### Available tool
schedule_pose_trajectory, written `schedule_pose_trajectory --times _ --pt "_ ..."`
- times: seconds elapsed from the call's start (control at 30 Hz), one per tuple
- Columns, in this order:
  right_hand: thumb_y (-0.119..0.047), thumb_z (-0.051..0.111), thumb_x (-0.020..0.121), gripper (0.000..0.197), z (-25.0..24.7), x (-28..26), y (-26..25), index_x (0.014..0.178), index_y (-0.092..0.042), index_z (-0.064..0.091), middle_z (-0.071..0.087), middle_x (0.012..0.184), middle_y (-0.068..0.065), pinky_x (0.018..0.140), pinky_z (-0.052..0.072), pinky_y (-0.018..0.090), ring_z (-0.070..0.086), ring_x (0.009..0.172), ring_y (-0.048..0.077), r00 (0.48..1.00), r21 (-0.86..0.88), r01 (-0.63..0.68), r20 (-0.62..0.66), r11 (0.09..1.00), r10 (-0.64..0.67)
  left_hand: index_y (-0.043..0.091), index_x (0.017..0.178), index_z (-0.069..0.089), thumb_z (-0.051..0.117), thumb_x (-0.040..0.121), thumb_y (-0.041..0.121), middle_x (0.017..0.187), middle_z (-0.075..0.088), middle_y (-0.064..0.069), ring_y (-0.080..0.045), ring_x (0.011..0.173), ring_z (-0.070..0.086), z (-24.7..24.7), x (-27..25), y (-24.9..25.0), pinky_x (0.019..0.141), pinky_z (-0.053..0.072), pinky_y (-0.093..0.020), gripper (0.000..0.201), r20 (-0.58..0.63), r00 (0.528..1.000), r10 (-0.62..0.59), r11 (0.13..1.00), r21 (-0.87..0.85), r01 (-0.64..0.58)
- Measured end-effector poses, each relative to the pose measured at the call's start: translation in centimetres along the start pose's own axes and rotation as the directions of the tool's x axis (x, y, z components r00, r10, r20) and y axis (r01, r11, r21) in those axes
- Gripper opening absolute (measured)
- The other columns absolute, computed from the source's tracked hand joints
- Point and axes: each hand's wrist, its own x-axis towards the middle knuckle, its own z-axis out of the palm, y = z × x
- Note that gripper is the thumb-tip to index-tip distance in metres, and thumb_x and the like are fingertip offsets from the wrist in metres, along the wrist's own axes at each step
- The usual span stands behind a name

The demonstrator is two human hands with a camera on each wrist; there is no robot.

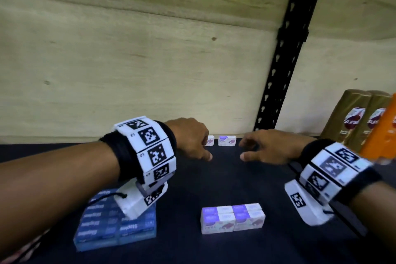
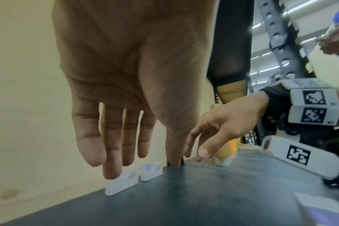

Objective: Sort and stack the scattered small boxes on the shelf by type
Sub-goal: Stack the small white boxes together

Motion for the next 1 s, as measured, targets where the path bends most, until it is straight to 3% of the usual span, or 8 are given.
schedule_pose_trajectory --times 0.17,0.27,0.4,0.5,0.63,0.73,0.83,1.0 --pt "-0.041 0.064 0.092 0.043 -0.5 5.0 0.8 0.131 -0.027 0.053 0.058 0.131 -0.002 0.096 0.045 0.028 0.056 0.107 0.014 0.998 -0.071 -0.020 -0.060 0.997 0.015 0.018 0.122 0.060 0.063 0.087 0.054 0.115 0.063 -0.001 -0.023 0.101 0.061 0.3 4.5 -1.7 0.083 0.052 -0.035 0.051 -0.027 0.999 -0.031 0.996 0.077 0.033" --pt "-0.039 0.064 0.093 0.043 -0.2 7.5 1.0 0.133 -0.026 0.053 0.057 0.133 -0.002 0.096 0.044 0.030 0.056 0.116 0.018 0.999 -0.111 -0.023 -0.049 0.994 0.017 0.014 0.120 0.062 0.066 0.086 0.052 0.113 0.065 -0.004 -0.025 0.099 0.063 0.9 7.0 -2.3 0.083 0.054 -0.036 0.051 -0.023 0.999 -0.049 0.994 0.102 0.051" --pt "-0.032 0.068 0.090 0.028 0.1 9.7 1.2 0.118 -0.028 0.066 0.065 0.120 -0.003 0.086 0.046 0.027 0.060 0.108 0.018 0.999 -0.100 -0.024 -0.026 0.995 0.022 0.011 0.114 0.067 0.069 0.086 0.046 0.110 0.068 -0.006 -0.025 0.095 0.065 1.3 9.0 -2.3 0.075 0.051 -0.030 0.045 -0.012 0.998 -0.056 0.993 0.101 0.056" --pt "-0.027 0.069 0.089 0.020 0.2 10.6 1.1 0.109 -0.026 0.071 0.070 0.112 -0.002 0.083 0.049 0.027 0.063 0.101 0.018 0.999 -0.095 -0.033 -0.020 0.995 0.031 0.009 0.110 0.070 0.070 0.088 0.037 0.108 0.069 -0.007 -0.025 0.095 0.066 0.8 9.8 -2.2 0.076 0.051 -0.032 0.036 0.005 0.999 -0.032 0.996 0.080 0.032" --pt "-0.025 0.075 0.085 0.018 0.1 10.3 0.7 0.103 -0.025 0.074 0.070 0.097 -0.004 0.073 0.047 0.025 0.064 0.091 0.016 0.998 -0.088 -0.059 -0.030 0.994 0.056 0.007 0.105 0.071 0.072 0.088 0.031 0.103 0.070 -0.007 -0.025 0.094 0.066 0.7 9.4 -1.9 0.079 0.053 -0.034 0.030 0.010 1.000 -0.009 0.997 0.081 0.008" --pt "-0.025 0.080 0.080 0.020 -0.5 9.0 0.0 0.100 -0.022 0.077 0.070 0.083 -0.006 0.077 0.054 0.025 0.068 0.088 0.015 0.997 -0.080 -0.078 -0.009 0.994 0.077 0.008 0.102 0.072 0.073 0.087 0.033 0.099 0.071 -0.005 -0.024 0.093 0.066 0.7 8.1 -1.6 0.084 0.056 -0.037 0.029 0.039 0.999 0.014 0.997 0.080 -0.017" --pt "-0.027 0.081 0.079 0.021 -0.8 6.8 -1.0 0.099 -0.019 0.078 0.075 0.089 -0.002 0.084 0.057 0.030 0.070 0.088 0.016 0.997 -0.110 -0.069 0.036 0.992 0.074 0.010 0.102 0.073 0.073 0.086 0.033 0.100 0.071 -0.004 -0.022 0.094 0.066 0.8 6.0 -1.0 0.084 0.056 -0.035 0.028 0.071 0.997 0.040 0.997 0.067 -0.045" --pt "-0.029 0.081 0.079 0.022 -0.3 2.4 -2.7 0.098 -0.020 0.077 0.075 0.089 -0.005 0.081 0.056 0.027 0.069 0.087 0.014 0.996 -0.109 -0.028 0.083 0.994 0.037 0.015 0.104 0.074 0.069 0.089 0.034 0.105 0.071 0.001 -0.016 0.094 0.063 0.9 1.5 0.3 0.076 0.049 -0.027 0.025 0.120 0.989 0.090 0.993 0.069 -0.099"
